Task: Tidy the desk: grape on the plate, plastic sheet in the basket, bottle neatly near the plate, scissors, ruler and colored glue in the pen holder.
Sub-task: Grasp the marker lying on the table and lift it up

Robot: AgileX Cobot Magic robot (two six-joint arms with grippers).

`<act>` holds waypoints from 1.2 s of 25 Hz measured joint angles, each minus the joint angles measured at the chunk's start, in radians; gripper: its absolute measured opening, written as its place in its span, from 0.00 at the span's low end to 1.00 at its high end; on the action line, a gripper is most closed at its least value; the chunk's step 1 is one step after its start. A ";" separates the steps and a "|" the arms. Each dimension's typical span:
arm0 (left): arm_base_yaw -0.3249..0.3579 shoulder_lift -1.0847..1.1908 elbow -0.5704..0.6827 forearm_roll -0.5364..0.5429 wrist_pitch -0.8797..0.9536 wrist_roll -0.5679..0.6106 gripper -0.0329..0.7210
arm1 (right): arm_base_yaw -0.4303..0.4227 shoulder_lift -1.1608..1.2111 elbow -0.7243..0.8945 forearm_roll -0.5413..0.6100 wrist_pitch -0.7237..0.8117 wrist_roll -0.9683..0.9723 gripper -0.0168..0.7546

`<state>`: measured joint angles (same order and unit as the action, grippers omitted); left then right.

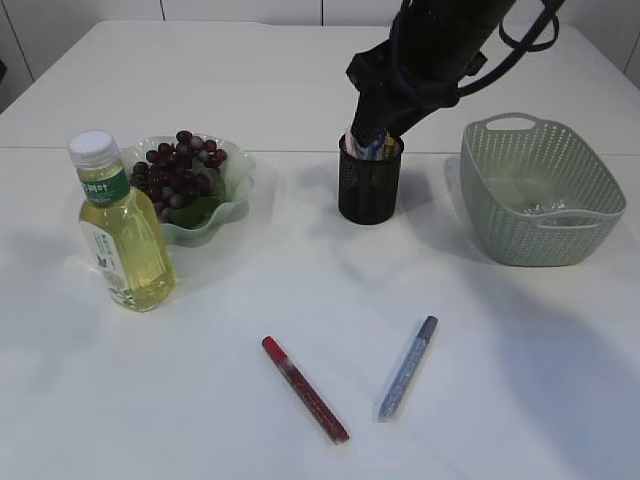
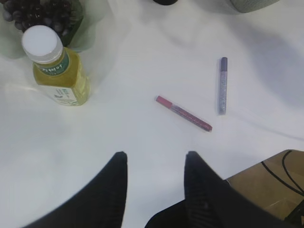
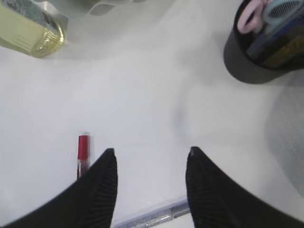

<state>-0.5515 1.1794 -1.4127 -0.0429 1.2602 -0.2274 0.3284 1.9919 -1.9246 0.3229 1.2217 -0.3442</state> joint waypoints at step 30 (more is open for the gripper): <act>0.000 0.000 0.000 0.009 0.000 0.000 0.44 | 0.018 -0.253 0.573 -0.159 -0.015 0.723 0.52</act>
<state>-0.5515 1.1794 -1.4127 -0.0337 1.2602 -0.2274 0.3464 1.7390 -1.3517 0.1637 1.2068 0.3792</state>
